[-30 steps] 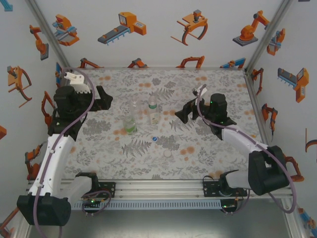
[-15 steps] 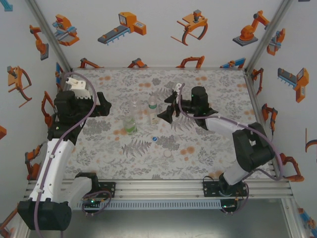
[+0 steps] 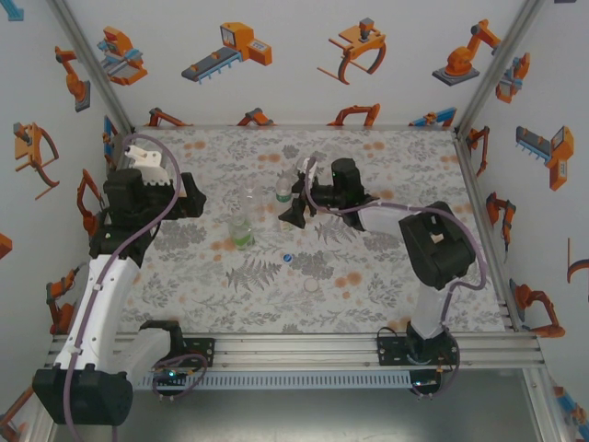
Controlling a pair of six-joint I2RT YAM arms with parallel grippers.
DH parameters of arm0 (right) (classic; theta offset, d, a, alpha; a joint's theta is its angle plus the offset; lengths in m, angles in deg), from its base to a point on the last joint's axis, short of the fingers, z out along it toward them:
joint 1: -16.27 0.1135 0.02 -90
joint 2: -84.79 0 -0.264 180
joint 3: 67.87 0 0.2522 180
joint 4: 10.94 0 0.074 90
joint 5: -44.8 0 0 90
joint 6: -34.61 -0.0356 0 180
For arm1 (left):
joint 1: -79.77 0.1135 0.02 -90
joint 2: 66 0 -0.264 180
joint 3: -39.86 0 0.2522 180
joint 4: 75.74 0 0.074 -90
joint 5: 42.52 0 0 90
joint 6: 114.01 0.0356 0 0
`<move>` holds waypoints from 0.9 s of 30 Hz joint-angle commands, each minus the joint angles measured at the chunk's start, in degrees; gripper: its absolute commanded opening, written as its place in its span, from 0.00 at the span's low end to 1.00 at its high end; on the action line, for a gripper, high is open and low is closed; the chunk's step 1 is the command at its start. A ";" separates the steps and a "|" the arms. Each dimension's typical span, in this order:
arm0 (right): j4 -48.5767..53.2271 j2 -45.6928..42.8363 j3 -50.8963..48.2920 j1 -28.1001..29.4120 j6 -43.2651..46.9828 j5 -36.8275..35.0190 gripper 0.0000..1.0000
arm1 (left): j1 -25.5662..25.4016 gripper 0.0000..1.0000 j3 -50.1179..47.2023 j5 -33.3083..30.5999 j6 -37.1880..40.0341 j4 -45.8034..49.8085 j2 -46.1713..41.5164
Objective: Screw on the bottle caps
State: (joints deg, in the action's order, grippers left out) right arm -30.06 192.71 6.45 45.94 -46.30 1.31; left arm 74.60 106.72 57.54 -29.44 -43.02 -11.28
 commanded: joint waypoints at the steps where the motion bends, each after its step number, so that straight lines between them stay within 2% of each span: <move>1: -3.33 1.77 2.76 0.47 1.63 3.68 0.90 | 0.25 0.97 0.51 0.34 1.18 0.86 0.27; 11: -4.70 4.83 4.35 1.90 1.51 1.89 0.75 | 0.25 0.97 0.51 0.65 1.06 0.95 0.72; 27: -6.53 3.88 2.29 2.76 1.26 -1.50 0.64 | 0.25 0.97 0.52 0.93 0.98 1.15 0.81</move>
State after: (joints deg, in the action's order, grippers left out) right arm -34.17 197.63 9.05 48.08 -46.28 0.08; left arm 74.60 106.72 57.63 -29.44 -42.67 -10.63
